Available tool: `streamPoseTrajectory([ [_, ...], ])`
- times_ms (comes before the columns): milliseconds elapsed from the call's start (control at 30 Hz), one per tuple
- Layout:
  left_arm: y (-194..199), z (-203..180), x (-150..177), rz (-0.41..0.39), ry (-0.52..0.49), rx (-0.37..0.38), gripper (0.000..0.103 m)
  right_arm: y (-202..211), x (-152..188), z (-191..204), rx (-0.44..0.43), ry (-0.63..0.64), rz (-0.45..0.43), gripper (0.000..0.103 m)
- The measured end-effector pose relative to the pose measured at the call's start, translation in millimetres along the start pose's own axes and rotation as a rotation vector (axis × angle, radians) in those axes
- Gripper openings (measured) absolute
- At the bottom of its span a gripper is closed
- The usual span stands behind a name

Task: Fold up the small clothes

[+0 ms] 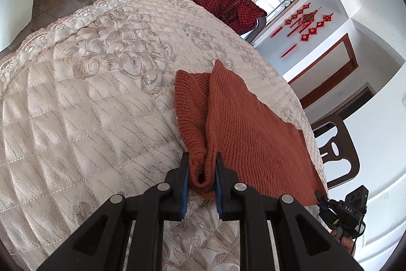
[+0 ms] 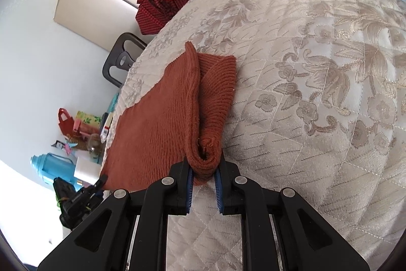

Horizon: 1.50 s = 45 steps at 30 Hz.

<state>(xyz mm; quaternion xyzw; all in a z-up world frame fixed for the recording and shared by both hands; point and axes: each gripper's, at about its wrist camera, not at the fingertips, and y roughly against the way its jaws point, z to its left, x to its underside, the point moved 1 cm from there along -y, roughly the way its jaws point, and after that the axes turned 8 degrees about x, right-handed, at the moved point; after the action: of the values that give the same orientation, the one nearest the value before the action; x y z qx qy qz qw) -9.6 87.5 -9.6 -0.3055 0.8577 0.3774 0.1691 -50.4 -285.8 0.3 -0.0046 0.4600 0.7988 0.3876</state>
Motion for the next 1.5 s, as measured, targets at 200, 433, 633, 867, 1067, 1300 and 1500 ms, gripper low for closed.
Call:
streamPoseTrajectory([
  [200, 2, 0, 5, 0.002, -0.015, -0.001, 0.019, 5, 2, 5, 0.018, 0.047, -0.028, 0.015],
  [433, 21, -4, 5, -0.024, -0.045, -0.011, 0.021, 15, 3, 11, 0.080, 0.111, -0.064, 0.019],
  [633, 52, -27, -16, -0.132, -0.143, -0.033, 0.021, 46, 0, 32, 0.173, 0.230, -0.209, 0.019],
  [867, 2, -64, -21, -0.063, -0.267, 0.003, 0.021, 32, 1, 60, 0.156, 0.349, -0.233, 0.019],
  [1067, -32, -49, 3, 0.046, -0.272, -0.046, 0.021, -8, 13, 48, 0.260, 0.380, -0.143, 0.017],
  [1300, -20, -65, -13, 0.008, -0.334, -0.058, 0.021, 0, 8, 68, 0.247, 0.437, -0.171, 0.018],
  [1500, -45, -53, -31, 0.003, -0.322, -0.133, 0.021, -21, -17, 74, 0.263, 0.415, -0.200, 0.018],
])
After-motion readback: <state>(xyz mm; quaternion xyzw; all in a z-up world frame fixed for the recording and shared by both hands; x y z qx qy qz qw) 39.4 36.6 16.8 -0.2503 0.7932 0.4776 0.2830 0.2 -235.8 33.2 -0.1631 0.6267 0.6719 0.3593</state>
